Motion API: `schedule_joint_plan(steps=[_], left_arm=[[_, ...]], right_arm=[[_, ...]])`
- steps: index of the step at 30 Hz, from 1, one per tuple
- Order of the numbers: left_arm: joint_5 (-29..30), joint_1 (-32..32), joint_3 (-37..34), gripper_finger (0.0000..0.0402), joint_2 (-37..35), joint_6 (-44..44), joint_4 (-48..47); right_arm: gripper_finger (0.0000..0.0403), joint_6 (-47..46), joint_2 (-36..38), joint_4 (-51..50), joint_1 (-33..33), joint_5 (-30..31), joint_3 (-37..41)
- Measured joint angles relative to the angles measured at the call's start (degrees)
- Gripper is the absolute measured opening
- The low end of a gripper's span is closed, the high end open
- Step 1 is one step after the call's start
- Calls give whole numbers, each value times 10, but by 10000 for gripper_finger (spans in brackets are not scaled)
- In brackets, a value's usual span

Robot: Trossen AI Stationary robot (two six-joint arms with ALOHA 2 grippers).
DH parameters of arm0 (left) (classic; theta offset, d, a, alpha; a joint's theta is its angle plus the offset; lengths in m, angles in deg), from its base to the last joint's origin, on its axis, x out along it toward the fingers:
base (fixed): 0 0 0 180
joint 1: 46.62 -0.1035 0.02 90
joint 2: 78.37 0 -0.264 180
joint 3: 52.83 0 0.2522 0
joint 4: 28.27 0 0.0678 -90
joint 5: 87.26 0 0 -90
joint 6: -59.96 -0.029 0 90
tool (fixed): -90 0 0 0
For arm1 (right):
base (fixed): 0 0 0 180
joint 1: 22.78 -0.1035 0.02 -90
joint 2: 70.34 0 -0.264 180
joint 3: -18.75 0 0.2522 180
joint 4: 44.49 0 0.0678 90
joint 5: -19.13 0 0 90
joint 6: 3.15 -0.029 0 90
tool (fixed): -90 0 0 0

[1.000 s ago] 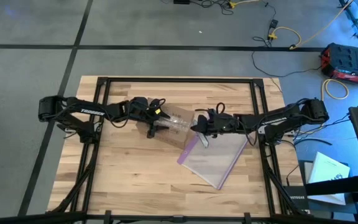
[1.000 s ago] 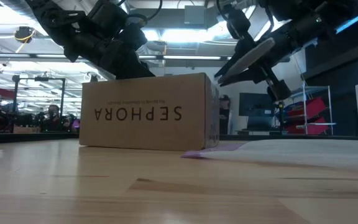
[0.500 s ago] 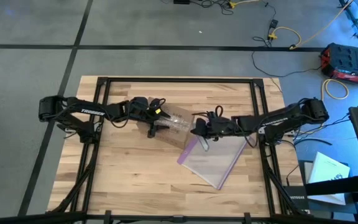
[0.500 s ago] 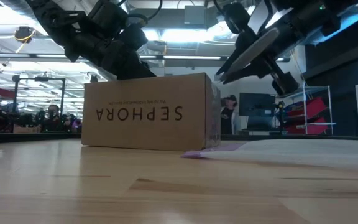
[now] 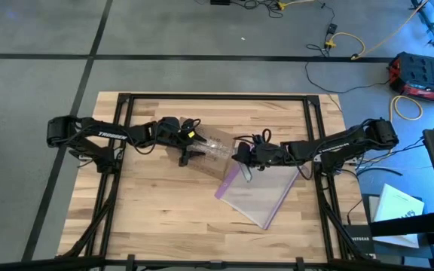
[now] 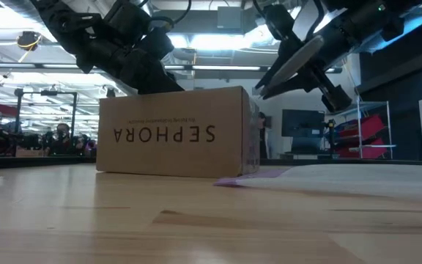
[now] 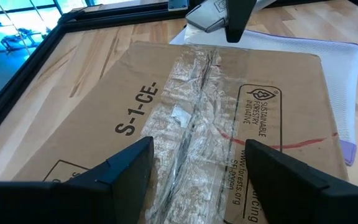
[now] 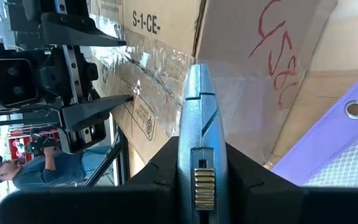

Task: Unpack boxes
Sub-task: Open the cardboard box using the cutter

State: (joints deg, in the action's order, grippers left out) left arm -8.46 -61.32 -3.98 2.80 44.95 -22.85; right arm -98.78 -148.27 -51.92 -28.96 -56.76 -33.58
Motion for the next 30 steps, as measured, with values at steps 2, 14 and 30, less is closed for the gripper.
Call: schedule_joint_plan(steps=[2,14,30], left_arm=[[0,0,0,239,0,0,0],[0,0,0,239,0,0,2],[-1,-1,-1,239,0,-2,9]], right_arm=[[51,2,0,0,-3,2,0],[51,20,-9,11,-2,-6,0],[51,16,-27,42,-2,-11,1]])
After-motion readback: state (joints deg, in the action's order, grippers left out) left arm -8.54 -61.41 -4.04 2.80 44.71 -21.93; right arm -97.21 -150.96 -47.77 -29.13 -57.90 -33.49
